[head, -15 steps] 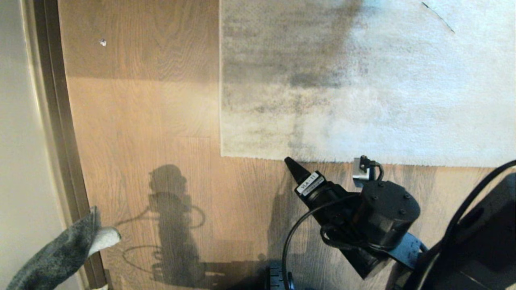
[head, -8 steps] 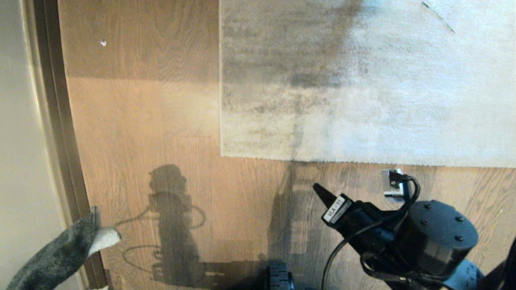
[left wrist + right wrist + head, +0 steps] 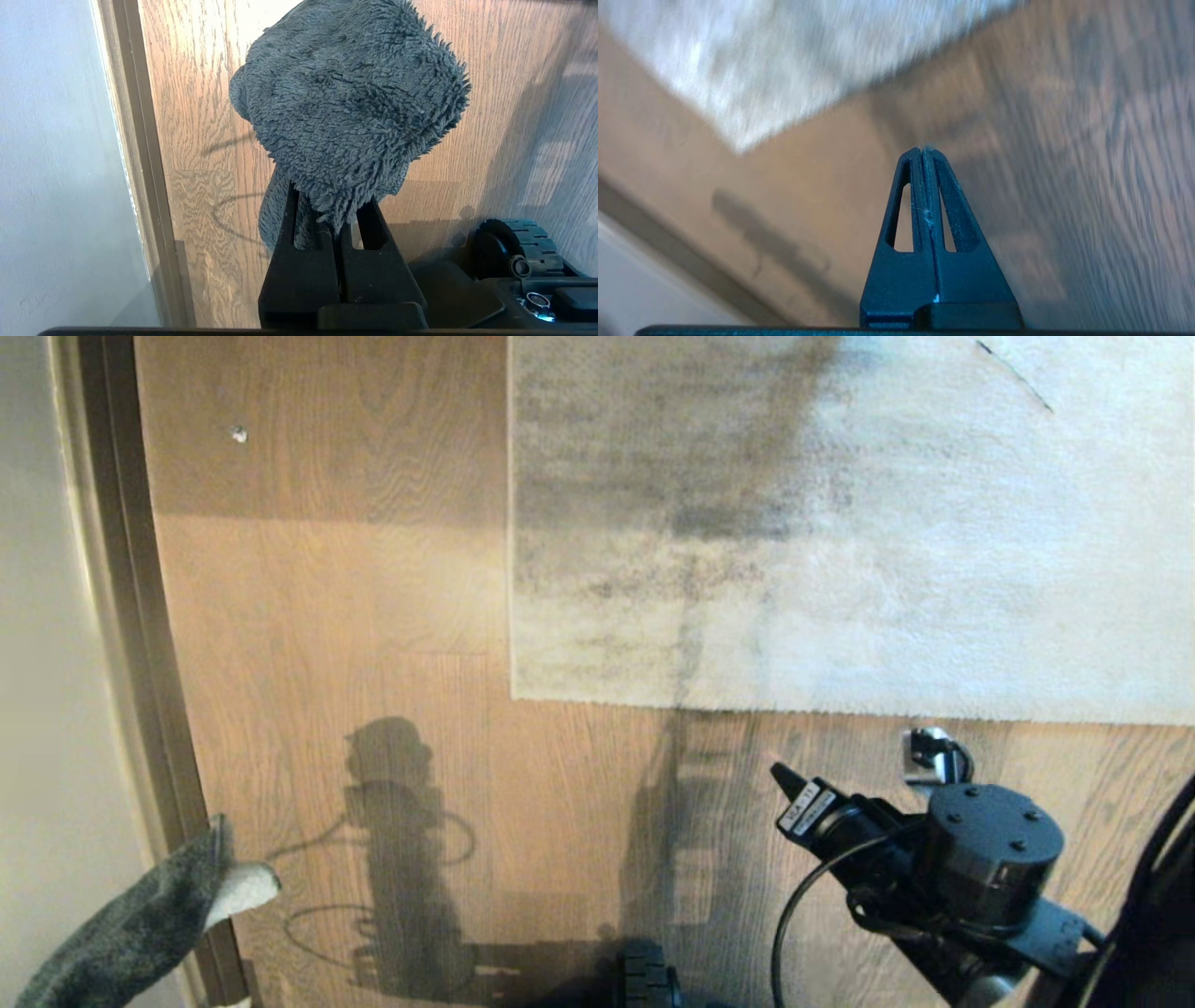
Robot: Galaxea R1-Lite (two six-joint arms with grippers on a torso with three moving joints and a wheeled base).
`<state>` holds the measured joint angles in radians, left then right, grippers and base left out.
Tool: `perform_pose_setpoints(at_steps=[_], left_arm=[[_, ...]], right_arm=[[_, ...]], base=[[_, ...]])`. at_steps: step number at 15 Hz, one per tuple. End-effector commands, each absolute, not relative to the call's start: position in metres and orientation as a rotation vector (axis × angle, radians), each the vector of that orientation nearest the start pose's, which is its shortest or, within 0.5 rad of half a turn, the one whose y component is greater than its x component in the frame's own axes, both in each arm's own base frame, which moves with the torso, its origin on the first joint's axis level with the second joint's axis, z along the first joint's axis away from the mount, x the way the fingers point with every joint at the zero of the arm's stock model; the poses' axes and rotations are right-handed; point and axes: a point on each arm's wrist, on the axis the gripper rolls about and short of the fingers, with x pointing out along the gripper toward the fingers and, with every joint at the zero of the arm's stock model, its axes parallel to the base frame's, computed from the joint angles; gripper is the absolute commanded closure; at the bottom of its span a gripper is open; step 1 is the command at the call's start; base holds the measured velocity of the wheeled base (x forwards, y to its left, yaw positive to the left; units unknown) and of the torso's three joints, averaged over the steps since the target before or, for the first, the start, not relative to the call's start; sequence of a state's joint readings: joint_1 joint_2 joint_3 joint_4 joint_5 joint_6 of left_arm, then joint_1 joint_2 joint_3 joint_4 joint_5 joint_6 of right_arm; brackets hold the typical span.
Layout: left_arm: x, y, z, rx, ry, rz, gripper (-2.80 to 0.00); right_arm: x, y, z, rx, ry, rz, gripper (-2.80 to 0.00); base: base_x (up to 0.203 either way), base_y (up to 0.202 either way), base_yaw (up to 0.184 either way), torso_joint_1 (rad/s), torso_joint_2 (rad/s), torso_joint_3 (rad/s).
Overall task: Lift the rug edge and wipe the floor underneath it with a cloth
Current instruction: Lay down the carpet
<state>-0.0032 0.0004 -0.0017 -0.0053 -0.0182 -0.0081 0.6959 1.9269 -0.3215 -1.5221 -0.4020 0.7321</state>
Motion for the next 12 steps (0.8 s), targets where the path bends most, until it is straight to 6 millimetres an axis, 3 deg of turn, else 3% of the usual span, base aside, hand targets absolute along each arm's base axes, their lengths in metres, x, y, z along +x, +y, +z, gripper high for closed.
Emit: perform_pose_setpoints(at_steps=[1,4,8,12], left_arm=[[-0.023,0.0,0.077,-0.009,-0.008,-0.022,0.0],[-0.023,0.0,0.076,-0.008,-0.007,-0.022,0.0],[-0.023,0.0,0.077,-0.009,-0.008,-0.022,0.0],[-0.023,0.0,0.076,-0.009,-0.006,-0.022,0.0]], right_arm=[[0.236,0.174,0.097,0.721,0.111,0.237,0.0],[0.26,0.188,0.119,0.781,-0.003,0.265,0.0],[0.279,0.201,0.117,0.776,-0.039,0.261,0.0],[0.306,0.222,0.097,0.781,-0.05,0.255,0.0]], base=[[0.0,0.0,0.0,0.0,0.0,0.0],[0.0,0.0,0.0,0.0,0.0,0.0],[0.0,0.0,0.0,0.0,0.0,0.0],[0.0,0.0,0.0,0.0,0.0,0.0]])
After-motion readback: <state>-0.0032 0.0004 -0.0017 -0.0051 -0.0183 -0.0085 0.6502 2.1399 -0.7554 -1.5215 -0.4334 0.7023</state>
